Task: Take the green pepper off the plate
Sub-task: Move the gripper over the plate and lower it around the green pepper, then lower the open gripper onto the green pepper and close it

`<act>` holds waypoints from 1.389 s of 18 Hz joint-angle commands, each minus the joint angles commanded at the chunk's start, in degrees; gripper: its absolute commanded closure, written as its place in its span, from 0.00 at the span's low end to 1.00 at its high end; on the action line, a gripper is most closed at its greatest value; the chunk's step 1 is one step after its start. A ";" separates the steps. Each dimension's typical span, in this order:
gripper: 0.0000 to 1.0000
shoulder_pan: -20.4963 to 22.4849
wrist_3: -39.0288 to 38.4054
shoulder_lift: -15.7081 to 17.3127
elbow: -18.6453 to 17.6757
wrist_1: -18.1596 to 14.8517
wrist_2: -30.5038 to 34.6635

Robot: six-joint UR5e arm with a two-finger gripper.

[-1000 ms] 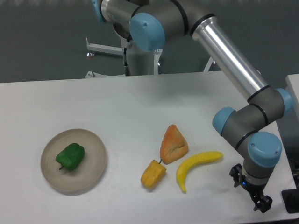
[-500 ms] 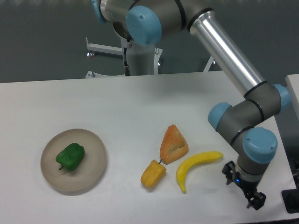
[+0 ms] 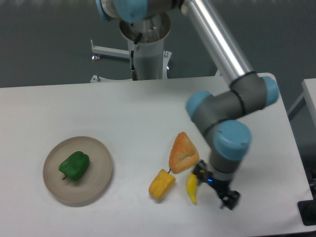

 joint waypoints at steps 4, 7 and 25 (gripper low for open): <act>0.00 -4.66 -8.17 3.87 -5.28 0.18 -0.87; 0.00 -7.91 -14.85 6.68 -9.41 0.70 -3.34; 0.00 -17.50 -34.12 10.04 -23.66 15.11 -8.26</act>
